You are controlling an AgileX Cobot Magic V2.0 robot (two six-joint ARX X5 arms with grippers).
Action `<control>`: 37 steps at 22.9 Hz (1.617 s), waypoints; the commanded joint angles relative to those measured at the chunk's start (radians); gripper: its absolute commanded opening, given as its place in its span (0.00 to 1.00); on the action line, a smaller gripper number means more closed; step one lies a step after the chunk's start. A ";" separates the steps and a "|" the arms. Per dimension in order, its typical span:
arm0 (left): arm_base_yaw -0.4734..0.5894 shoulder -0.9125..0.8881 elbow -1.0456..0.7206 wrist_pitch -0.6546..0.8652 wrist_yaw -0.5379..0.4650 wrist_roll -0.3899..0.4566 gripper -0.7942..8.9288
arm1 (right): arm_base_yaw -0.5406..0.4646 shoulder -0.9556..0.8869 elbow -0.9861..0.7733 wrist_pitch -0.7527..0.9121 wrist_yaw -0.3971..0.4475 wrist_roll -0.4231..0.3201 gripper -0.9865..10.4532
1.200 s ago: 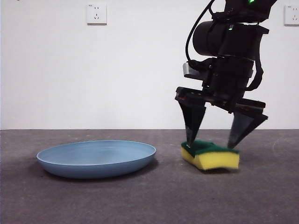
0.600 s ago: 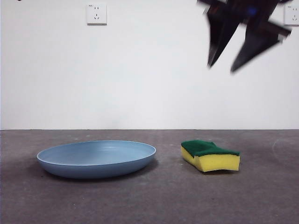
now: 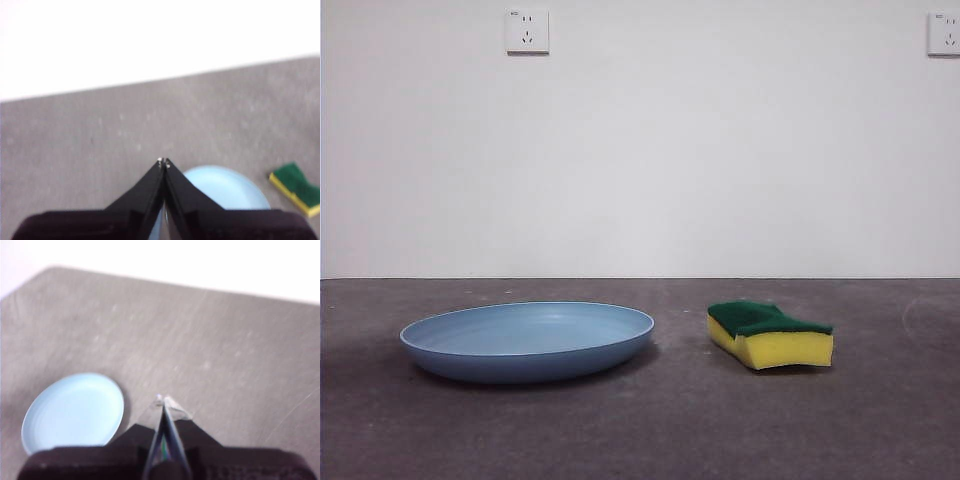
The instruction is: Pick up the plate,pick up the cloth,clean the plate with the cloth
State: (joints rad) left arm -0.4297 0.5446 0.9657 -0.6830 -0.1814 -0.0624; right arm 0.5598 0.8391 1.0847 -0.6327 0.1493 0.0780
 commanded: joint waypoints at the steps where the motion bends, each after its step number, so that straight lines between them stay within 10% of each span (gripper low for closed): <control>1: -0.003 -0.095 -0.119 0.092 -0.001 0.007 0.07 | 0.028 -0.091 -0.112 0.073 0.016 0.003 0.08; 10: -0.003 -0.159 -0.298 0.196 0.068 -0.193 0.08 | 0.057 -0.209 -0.284 0.044 0.093 0.045 0.08; 28: -0.001 -0.113 -0.298 0.169 0.038 -0.122 0.08 | 0.056 -0.211 -0.284 -0.009 0.118 0.045 0.08; 37: 0.167 -0.165 -0.406 0.313 -0.021 -0.059 0.08 | 0.056 -0.212 -0.284 -0.009 0.119 0.045 0.09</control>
State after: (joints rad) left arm -0.2825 0.3874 0.5953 -0.3862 -0.1997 -0.1436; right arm 0.6151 0.6296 0.8074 -0.6468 0.2638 0.1131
